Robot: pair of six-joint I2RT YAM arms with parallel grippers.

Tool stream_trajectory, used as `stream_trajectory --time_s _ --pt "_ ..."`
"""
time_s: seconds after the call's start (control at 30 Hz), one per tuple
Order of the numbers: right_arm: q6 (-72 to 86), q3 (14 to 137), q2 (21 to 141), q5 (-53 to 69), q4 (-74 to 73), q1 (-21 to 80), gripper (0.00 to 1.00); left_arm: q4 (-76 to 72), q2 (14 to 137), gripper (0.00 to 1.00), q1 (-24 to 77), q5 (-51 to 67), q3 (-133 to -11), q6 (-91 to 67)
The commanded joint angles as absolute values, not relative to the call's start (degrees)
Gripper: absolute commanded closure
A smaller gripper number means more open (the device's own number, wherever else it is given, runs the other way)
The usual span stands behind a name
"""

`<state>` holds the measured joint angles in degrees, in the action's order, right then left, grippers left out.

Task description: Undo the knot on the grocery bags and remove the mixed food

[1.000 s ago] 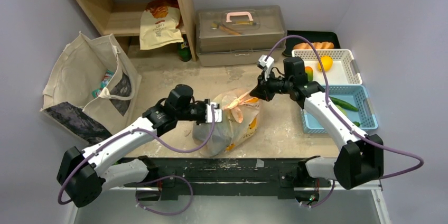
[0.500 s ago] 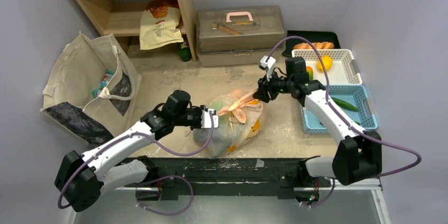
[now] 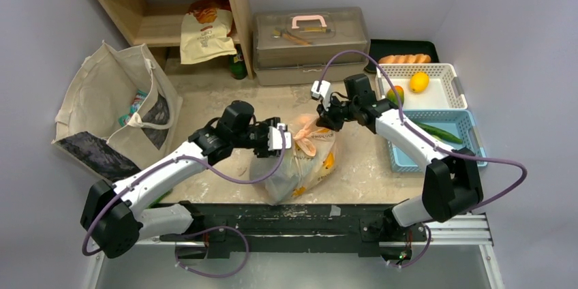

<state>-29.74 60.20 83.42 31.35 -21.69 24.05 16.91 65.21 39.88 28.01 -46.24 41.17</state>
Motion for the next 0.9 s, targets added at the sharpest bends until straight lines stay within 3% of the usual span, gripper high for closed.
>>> stream_trajectory --time_s 0.0,0.27,0.43,0.5,0.53,0.57,0.6,0.87 --pt "-28.6 63.3 81.1 35.7 -20.6 24.0 1.0 12.4 70.3 0.45 40.3 26.1 -54.0 39.2" --pt "-24.3 61.9 77.4 36.9 -19.7 24.0 1.0 13.0 75.7 0.49 43.0 27.4 -57.7 41.8" --pt "-23.1 61.1 75.5 37.9 -19.7 24.1 1.0 11.8 80.3 0.58 44.9 19.7 -60.1 40.0" --pt "-23.1 60.8 74.9 38.0 -20.5 24.1 1.0 13.1 82.4 0.67 44.7 16.8 -62.0 38.3" --pt "-23.3 60.5 74.4 37.7 -20.7 24.1 1.0 14.6 82.9 0.78 44.7 16.8 -62.8 38.2" --pt "-23.5 60.0 74.1 37.1 -20.6 24.0 1.0 16.1 83.1 0.96 44.7 17.5 -63.3 38.2" --pt "-23.5 59.5 73.8 36.4 -20.0 24.1 1.0 17.5 82.8 1.0 44.7 18.7 -63.5 38.1" --pt "-23.1 56.1 75.7 14.5 -10.5 21.2 1.0 23.2 69.1 1.0 43.2 33.4 -52.5 44.0"
